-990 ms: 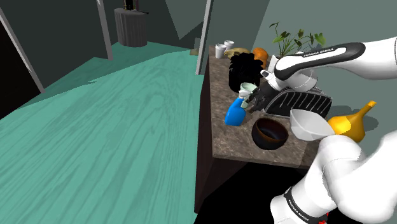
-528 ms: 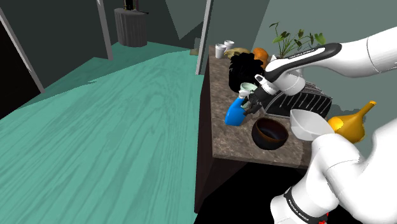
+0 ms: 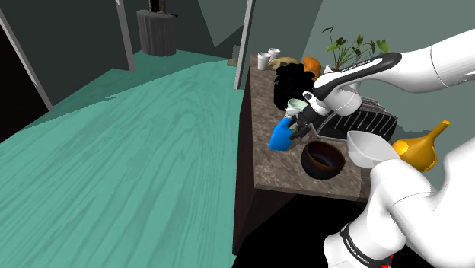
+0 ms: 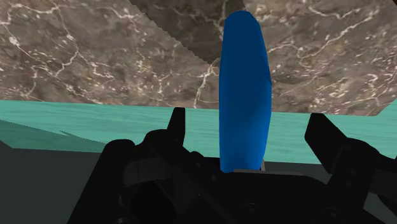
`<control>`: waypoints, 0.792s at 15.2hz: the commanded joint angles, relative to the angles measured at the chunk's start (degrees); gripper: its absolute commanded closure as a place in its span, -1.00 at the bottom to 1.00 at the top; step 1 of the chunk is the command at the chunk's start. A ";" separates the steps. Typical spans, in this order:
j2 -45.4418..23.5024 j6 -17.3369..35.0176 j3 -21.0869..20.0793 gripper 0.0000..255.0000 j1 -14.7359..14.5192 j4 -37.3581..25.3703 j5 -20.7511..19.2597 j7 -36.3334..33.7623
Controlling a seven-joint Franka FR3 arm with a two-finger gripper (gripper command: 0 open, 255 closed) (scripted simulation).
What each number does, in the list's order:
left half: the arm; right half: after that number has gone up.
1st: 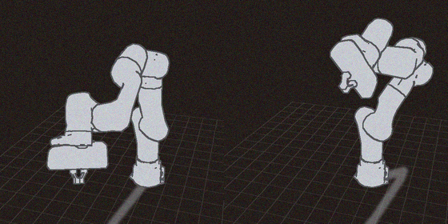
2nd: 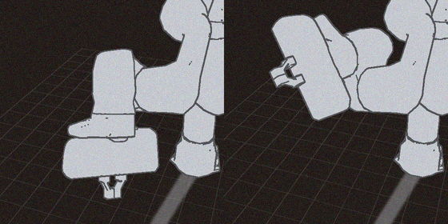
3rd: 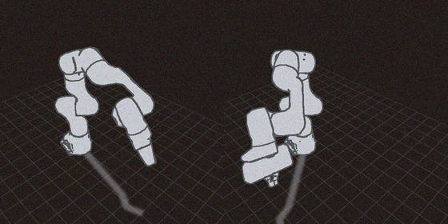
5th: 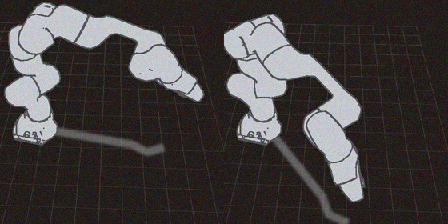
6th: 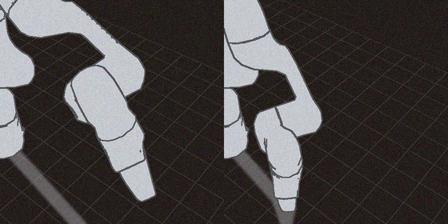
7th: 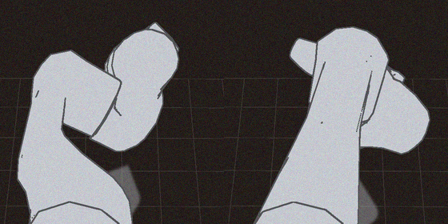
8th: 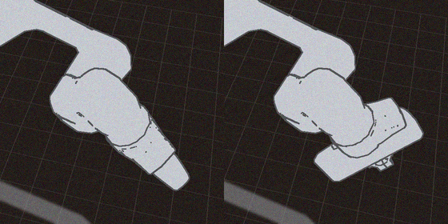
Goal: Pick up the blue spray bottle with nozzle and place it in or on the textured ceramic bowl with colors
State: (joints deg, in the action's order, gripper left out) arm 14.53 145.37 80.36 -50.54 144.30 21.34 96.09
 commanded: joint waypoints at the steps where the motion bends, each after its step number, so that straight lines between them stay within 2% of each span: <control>1: 0.00 0.00 0.00 -1.00 0.00 0.00 0.00 0.00; 2: 0.00 0.00 0.00 1.00 0.00 0.00 0.00 0.00; 11: -0.01 0.01 0.03 1.00 -0.03 0.00 0.01 0.01; 12: 0.43 -0.60 -2.26 1.00 2.29 -0.09 -0.90 -0.92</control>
State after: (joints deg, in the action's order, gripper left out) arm 14.74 145.11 79.27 -49.44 144.27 20.92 95.66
